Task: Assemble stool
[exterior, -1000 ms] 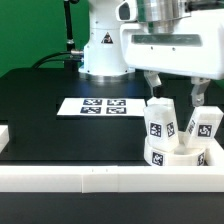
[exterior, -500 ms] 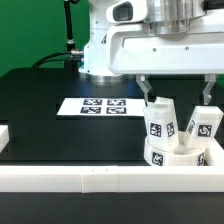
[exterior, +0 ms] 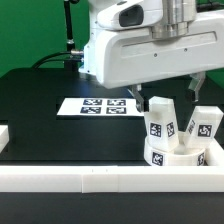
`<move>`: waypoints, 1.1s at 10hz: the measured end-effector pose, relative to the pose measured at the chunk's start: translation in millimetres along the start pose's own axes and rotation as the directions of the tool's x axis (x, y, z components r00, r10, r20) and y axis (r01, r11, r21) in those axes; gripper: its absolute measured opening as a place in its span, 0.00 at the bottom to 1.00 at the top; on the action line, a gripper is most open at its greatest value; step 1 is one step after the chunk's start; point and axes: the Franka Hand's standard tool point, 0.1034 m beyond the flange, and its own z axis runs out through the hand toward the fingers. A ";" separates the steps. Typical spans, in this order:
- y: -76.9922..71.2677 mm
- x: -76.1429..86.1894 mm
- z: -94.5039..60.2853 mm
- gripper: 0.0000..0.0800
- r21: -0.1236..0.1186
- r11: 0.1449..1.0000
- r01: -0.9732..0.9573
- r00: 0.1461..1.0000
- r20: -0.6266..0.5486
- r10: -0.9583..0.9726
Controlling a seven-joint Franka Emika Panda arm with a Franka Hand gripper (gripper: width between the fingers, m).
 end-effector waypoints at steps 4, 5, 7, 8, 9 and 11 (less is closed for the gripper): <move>6.8 -4.7 3.4 0.81 -0.043 0.913 0.405 0.914 0.035 -0.404; 6.4 -5.2 5.7 0.81 -0.048 0.909 0.414 0.910 0.037 -0.412; 2.2 -4.8 10.5 0.81 -0.049 0.922 0.384 0.923 0.039 -0.382; -1.1 -4.3 13.0 0.81 -0.047 0.927 0.373 0.928 0.038 -0.371; -1.8 -4.7 15.0 0.81 -0.045 0.928 0.369 0.929 0.040 -0.367; 0.5 -6.7 17.2 0.81 -0.044 0.931 0.363 0.931 0.044 -0.362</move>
Offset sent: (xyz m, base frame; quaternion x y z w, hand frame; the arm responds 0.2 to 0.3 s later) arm -0.0054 0.0133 -0.0095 0.0031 0.0140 -0.2747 0.9614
